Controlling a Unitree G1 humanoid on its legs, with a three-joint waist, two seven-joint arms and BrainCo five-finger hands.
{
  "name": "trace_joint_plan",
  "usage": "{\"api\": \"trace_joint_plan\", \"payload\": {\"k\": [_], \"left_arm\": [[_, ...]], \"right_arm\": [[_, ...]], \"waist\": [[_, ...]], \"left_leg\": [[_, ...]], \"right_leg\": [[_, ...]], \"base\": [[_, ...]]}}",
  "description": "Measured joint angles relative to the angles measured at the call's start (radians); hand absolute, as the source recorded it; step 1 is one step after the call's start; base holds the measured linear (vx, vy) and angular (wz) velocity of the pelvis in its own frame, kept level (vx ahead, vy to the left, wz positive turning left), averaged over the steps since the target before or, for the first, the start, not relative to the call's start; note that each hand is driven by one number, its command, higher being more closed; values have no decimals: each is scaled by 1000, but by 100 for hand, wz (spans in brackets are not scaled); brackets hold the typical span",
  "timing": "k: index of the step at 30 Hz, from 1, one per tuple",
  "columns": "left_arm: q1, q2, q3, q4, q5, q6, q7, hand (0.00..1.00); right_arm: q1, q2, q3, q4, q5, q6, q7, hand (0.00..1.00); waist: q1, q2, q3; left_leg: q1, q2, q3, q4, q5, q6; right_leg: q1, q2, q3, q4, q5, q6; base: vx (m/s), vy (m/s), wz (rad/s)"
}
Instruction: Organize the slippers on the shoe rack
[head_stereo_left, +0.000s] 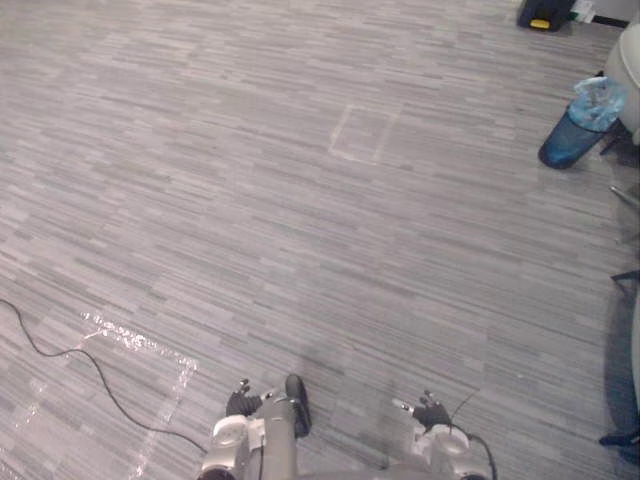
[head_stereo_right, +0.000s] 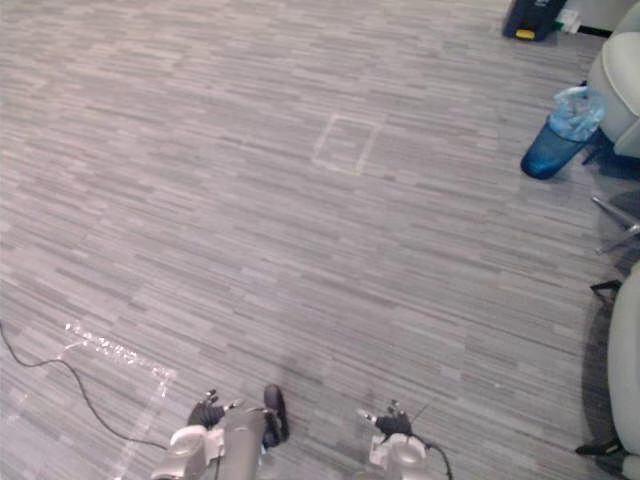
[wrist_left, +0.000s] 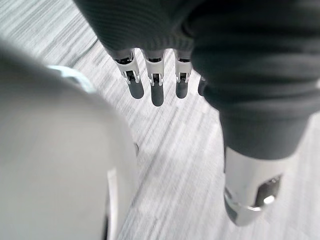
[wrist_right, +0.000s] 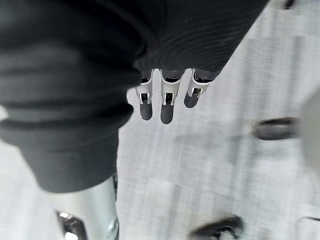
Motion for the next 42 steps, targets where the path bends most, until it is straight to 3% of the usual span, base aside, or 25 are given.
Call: {"api": "trace_joint_plan", "payload": {"k": [1,4,6,8,10,11,15,16,18,20,21,23,24,25,26,27,28,30,33,35,37,38,39,41,42], "left_arm": [[2,8,-3,23,0,13,11,0],[11,15,-42,66,-1,25,13,0],[-1,15,-53,69,-9,25,13,0],[-27,18,-69,68,-9,25,13,0],[-50,22,-88,69,-9,22,13,0],[-52,21,-91,77,-7,22,11,0],[-40,-40,-60,67,3,20,3,0],[-26,-46,-57,51,5,18,3,0],[-7,-83,1,-9,21,16,-9,0],[18,-87,19,-33,21,16,-11,0],[43,-84,20,-56,19,18,-9,0],[38,-78,19,-88,9,12,-9,0],[39,-75,20,-90,-6,10,-9,0],[37,-76,17,-78,-18,9,-8,0],[37,-77,15,-77,-19,9,-8,0],[36,-79,2,-68,-21,7,-7,0],[35,-76,-25,-58,-21,8,-5,0],[20,-54,-38,-21,-20,9,-2,0],[18,-34,-38,-1,-19,11,10,0],[37,-17,-48,19,-20,11,12,0],[26,-13,-69,45,-21,20,13,0],[8,-24,-70,61,-22,21,13,0],[-3,-34,-70,74,-23,21,12,0],[-8,-35,-78,75,-29,19,12,0],[-10,-30,-97,73,-29,16,12,0]], "right_arm": [[-7,0,2,1,0,0,1,0],[-21,-15,6,-4,0,-3,1,0],[-38,-16,14,-9,0,-11,2,0],[-51,-16,14,-6,0,-10,2,0],[-56,-13,13,-4,5,-13,3,0],[-62,-21,9,-3,3,-15,1,0],[-37,-30,-66,-24,2,-13,-3,0],[-9,-28,-53,-42,2,-10,-2,0],[6,-23,-33,-67,3,-7,-2,0],[6,-20,-3,-69,3,-8,-2,0],[-1,-6,20,-73,3,-7,-4,0],[4,3,24,-77,3,-2,-4,0],[-1,12,14,-73,3,0,-3,0],[-3,14,-4,-62,2,1,-4,0],[-4,14,-12,-59,2,1,-3,0],[-9,6,-27,-40,2,-2,-4,0],[-11,-21,-23,-9,1,-1,-6,0],[-19,-15,-18,24,0,4,-2,0],[-3,-15,-36,37,-3,12,3,0],[-5,-12,-34,38,-32,10,5,0],[-7,-17,-26,6,-38,5,4,0],[-11,-29,-25,-3,-38,6,5,0],[-19,-41,-27,-12,-36,2,6,0],[-28,-47,-26,-22,-36,-3,7,0],[-30,-48,-25,-16,-37,-3,6,0]], "waist": [[-4,0,1],[-12,18,9],[-24,31,13],[-27,29,12],[-59,4,16],[-82,5,19],[-85,37,10],[-86,39,-11],[-74,83,-14],[-52,78,-12],[-35,54,-5],[-10,40,-10],[5,40,-9],[3,43,-11],[3,43,-11],[7,59,-19],[17,91,-34],[2,59,-50],[-9,35,-52],[-9,46,-41],[-23,35,-44],[-21,48,-31],[-23,69,-17],[-37,70,-17],[-55,60,-22]], "left_leg": [[57,0,13,-30,-21,4],[296,4,30,-186,-22,4],[419,26,57,-267,-34,-15],[447,37,64,-293,-48,-38],[499,23,53,-339,-68,-68],[533,15,20,-362,-69,-72],[587,17,-48,-217,6,-137],[522,45,-65,-54,-15,-169],[284,193,-90,485,36,-218],[205,238,-73,648,35,-206],[135,248,-54,677,15,-177],[60,247,-3,604,-19,-161],[34,235,35,488,-34,-142],[11,161,45,187,-14,-140],[12,144,40,127,-1,-144],[-5,106,-8,-63,57,-184],[-51,94,-73,-106,167,-181],[-22,32,-81,-106,188,-63],[26,23,-34,-37,139,-4],[195,13,-38,-150,88,-13],[312,-3,-28,-219,48,-18],[382,2,-18,-267,46,-16],[450,18,-3,-301,46,-16],[496,33,-5,-304,41,-22],[523,35,-14,-309,15,-57]], "right_leg": [[-87,1,39,201,63,83],[-236,37,-2,486,-6,-4],[-366,102,-63,373,-45,-59],[-451,140,-82,224,-25,-52],[-507,157,-98,-58,173,-54],[-508,159,-103,-54,243,-103],[-498,119,-104,218,60,-133],[-440,123,-100,152,-12,-128],[-331,186,-119,92,-34,-152],[-244,209,-97,50,-51,-182],[-167,213,-70,-2,-68,-199],[-91,205,-26,-75,-69,-199],[-40,192,-2,-124,-59,-182],[46,156,23,-202,-58,-179],[60,149,28,-216,-58,-179],[100,140,50,-263,-56,-175],[130,149,86,-305,-57,-166],[148,87,98,-283,-38,-101],[47,84,178,-9,115,8],[-100,102,180,370,244,169],[-268,96,110,613,103,37],[-340,105,61,627,32,-38],[-402,124,3,553,-22,-71],[-466,143,-29,356,-30,-60],[-484,140,-27,127,46,-41]], "base": [[595,213,-39],[569,147,-45],[533,19,-30],[395,-56,-3],[483,-107,24],[580,-128,10],[531,-213,-4],[504,-235,31],[538,-203,6],[476,-96,-46],[487,-21,-48],[517,62,-65],[608,156,-89],[561,174,-66],[610,226,-56],[622,295,-69],[640,313,-86],[617,285,-25],[662,277,-12],[588,185,-56],[619,82,-34],[570,5,-30],[539,-49,-22],[447,-124,16],[507,-207,64]]}}
